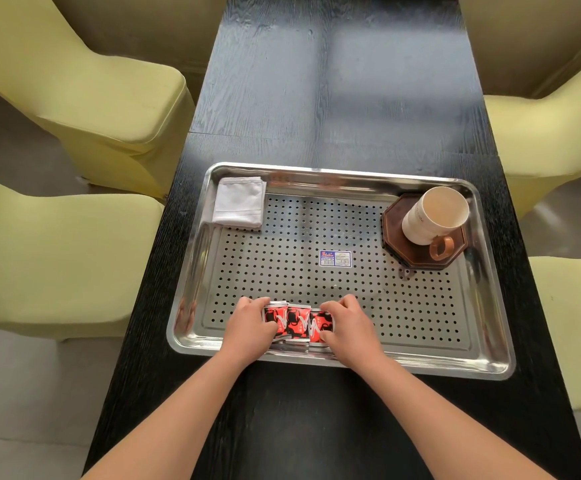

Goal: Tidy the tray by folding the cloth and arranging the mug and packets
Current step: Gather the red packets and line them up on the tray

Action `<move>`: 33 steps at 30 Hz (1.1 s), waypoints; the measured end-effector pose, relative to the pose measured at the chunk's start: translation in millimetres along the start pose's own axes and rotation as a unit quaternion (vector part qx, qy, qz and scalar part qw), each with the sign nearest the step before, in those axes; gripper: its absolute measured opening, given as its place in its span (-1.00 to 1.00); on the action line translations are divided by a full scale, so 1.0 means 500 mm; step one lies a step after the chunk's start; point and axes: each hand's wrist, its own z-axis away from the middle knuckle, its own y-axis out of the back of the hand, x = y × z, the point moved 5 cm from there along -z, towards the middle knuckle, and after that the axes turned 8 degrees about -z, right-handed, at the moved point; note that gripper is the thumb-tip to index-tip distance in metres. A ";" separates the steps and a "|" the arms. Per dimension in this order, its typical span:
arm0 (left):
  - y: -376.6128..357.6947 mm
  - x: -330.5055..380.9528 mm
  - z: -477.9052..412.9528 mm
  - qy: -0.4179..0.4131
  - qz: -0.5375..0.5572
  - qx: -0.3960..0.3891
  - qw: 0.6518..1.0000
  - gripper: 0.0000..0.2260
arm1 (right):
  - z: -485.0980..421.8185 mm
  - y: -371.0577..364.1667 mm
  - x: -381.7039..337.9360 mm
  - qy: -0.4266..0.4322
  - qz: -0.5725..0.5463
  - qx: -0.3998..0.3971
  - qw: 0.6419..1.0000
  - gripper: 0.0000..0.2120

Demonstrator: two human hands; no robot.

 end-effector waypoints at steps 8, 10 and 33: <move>-0.003 0.016 0.003 -0.029 -0.041 -0.025 0.998 -0.45 | 0.003 0.012 0.014 -0.013 0.017 -0.006 1.000 -0.54; -0.002 0.017 0.000 -0.032 -0.046 -0.029 0.998 -0.44 | 0.003 0.014 0.006 -0.003 0.037 -0.005 0.999 -0.49; 0.001 0.025 0.001 -0.091 -0.104 -0.089 0.986 -0.28 | 0.024 0.030 0.023 0.031 0.092 -0.004 0.995 -0.45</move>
